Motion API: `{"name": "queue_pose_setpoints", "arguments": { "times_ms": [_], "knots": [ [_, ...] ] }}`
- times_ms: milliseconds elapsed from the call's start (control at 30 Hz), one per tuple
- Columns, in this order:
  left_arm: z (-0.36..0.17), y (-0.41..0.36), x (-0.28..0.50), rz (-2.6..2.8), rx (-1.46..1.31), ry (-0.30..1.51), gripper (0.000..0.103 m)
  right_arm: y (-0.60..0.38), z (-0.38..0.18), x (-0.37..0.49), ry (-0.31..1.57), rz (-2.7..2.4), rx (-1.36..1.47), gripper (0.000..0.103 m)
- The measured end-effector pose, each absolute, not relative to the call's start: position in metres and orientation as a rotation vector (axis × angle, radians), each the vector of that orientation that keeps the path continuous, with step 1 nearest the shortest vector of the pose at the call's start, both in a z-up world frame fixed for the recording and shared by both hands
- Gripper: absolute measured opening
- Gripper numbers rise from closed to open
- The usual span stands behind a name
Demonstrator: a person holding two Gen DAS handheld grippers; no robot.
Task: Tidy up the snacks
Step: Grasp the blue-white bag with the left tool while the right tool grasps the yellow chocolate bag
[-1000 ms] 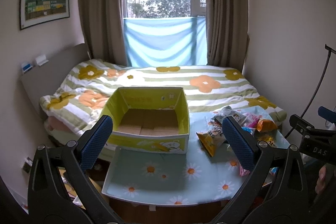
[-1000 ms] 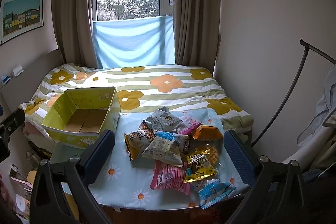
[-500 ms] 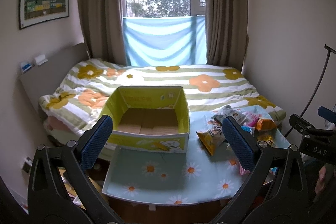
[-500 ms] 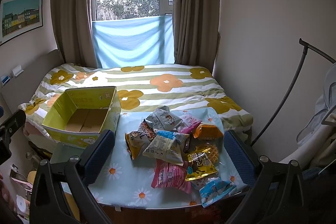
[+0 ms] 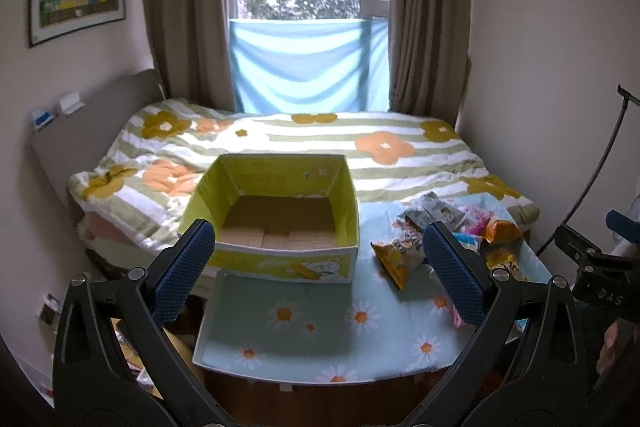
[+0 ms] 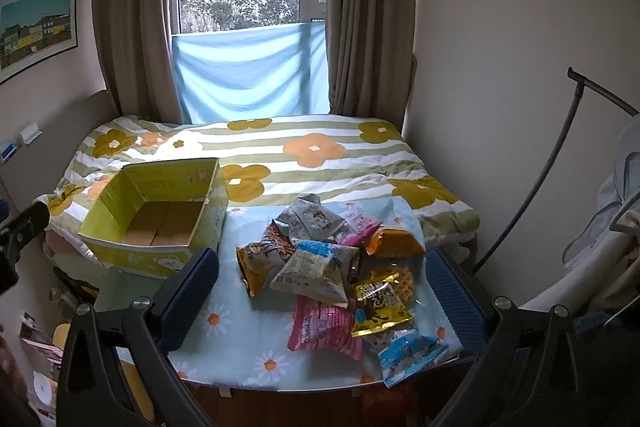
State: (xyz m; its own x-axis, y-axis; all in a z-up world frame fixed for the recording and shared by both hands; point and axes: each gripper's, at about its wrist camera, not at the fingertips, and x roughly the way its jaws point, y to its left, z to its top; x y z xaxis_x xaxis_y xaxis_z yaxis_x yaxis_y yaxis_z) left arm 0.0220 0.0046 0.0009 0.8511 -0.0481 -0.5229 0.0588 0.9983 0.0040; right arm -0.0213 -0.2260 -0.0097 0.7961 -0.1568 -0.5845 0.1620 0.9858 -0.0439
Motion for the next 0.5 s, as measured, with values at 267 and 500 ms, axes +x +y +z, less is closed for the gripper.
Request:
{"name": "queue_pose_setpoints", "arguments": {
  "times_ms": [267,500],
  "knots": [
    [-0.038,-0.010,0.060,-0.206,0.023,0.695,0.103,-0.255,-0.041,-0.022,0.725,-0.225,0.064,0.103],
    [-0.069,-0.062,0.089,-0.308,0.053,0.801,0.103,-0.291,-0.073,-0.008,0.833,-0.250,0.074,0.103]
  ]
}}
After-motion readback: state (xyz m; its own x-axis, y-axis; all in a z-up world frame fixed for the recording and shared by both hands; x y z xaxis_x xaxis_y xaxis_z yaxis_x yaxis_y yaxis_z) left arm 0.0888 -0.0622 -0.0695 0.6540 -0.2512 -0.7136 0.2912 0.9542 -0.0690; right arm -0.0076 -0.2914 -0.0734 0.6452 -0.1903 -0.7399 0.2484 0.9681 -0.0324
